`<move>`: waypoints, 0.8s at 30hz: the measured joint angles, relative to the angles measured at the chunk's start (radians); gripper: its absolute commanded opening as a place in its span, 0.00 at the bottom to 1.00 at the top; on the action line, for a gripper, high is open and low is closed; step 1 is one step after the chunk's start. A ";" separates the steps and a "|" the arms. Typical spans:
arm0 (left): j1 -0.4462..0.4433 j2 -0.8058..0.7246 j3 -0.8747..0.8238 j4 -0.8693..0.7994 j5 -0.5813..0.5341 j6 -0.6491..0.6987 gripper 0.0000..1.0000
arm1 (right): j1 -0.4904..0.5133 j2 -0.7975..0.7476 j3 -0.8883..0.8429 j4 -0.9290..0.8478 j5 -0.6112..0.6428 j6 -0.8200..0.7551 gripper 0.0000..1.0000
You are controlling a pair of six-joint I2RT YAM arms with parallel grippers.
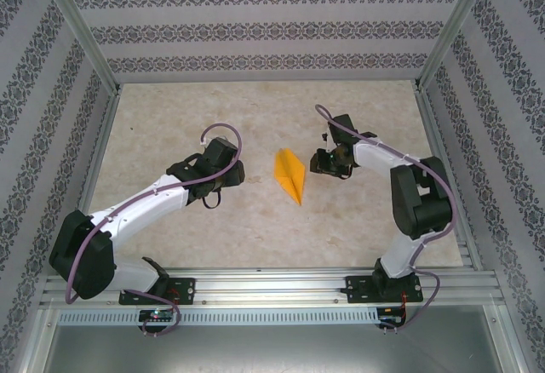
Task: Fold a paper plane with a square sheet of paper (fold left side to right side)
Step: Turn over the paper plane at the center of the table.
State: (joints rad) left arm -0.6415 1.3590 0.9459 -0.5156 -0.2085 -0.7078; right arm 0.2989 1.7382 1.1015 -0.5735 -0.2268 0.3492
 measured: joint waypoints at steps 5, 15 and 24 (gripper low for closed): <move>0.000 0.000 0.000 -0.004 -0.019 0.000 0.68 | 0.123 -0.116 0.067 -0.102 0.154 -0.027 0.51; 0.000 -0.023 -0.001 -0.010 -0.072 -0.019 0.89 | 0.407 0.024 0.188 -0.194 0.327 -0.068 0.68; 0.000 -0.064 -0.025 -0.029 -0.095 -0.029 0.91 | 0.448 0.187 0.244 -0.251 0.441 -0.118 0.71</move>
State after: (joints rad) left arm -0.6415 1.2945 0.9207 -0.5446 -0.3038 -0.7364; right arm 0.7467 1.9247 1.3457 -0.8242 0.2138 0.2314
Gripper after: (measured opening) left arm 0.907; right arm 0.705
